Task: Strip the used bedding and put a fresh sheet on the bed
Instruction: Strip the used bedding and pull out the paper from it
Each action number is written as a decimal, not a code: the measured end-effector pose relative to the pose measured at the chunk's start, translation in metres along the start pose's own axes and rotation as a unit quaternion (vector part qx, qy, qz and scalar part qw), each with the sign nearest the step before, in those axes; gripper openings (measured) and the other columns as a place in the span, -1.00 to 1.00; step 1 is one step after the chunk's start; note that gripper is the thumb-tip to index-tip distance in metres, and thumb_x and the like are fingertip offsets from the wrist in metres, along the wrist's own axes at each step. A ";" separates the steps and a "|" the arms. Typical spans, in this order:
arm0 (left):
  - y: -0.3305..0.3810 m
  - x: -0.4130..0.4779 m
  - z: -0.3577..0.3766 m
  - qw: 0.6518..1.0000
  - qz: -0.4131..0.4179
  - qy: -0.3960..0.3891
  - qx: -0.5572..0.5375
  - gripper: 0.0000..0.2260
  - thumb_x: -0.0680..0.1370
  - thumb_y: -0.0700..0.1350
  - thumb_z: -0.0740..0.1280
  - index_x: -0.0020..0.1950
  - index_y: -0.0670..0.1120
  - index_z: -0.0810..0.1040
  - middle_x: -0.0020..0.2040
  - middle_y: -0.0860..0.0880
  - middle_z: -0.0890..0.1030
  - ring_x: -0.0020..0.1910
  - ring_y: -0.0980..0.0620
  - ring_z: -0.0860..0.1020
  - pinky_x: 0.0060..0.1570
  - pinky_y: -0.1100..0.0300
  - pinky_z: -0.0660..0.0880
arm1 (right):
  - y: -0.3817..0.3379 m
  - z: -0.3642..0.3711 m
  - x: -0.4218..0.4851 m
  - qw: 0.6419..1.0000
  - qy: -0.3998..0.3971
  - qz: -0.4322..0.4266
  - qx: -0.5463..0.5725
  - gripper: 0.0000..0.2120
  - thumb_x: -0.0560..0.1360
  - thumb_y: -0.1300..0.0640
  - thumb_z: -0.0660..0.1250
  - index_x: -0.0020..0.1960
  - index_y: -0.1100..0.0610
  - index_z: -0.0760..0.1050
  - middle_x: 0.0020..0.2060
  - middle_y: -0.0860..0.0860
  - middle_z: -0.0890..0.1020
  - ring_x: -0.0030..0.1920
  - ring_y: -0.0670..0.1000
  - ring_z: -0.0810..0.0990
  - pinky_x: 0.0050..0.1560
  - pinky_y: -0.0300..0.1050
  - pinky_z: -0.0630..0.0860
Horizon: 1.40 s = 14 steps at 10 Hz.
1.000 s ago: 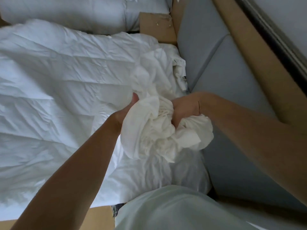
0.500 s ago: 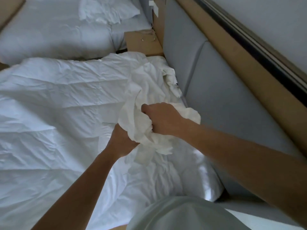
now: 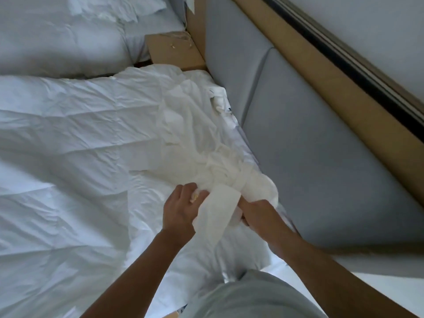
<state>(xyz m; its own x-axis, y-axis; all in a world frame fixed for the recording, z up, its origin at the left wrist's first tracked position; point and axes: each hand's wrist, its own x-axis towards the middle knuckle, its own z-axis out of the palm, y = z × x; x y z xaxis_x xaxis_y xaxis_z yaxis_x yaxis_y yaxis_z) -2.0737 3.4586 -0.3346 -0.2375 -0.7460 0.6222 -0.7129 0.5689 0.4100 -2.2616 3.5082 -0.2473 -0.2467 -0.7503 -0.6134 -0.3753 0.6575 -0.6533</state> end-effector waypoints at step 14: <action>0.063 -0.048 0.032 0.968 -0.204 -0.138 -0.038 -0.59 0.48 -0.07 0.33 0.33 -0.10 0.53 0.22 -0.09 0.53 0.16 -0.07 0.50 0.16 0.05 0.50 | 0.012 0.038 0.137 0.964 0.020 -0.205 0.169 -0.75 0.48 0.24 0.46 0.02 -0.06 0.52 -0.17 -0.33 0.67 -0.08 -0.44 0.57 -0.09 -0.60 0.39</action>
<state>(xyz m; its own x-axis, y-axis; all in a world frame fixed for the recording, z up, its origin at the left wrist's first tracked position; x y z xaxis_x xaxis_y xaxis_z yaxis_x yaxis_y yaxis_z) -2.1284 3.5191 -0.3601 -0.1201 -0.9723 0.2004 -0.7357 0.2227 0.6396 -2.2657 3.4162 -0.3559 -0.1767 -0.9493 -0.2601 -0.1374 0.2855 -0.9485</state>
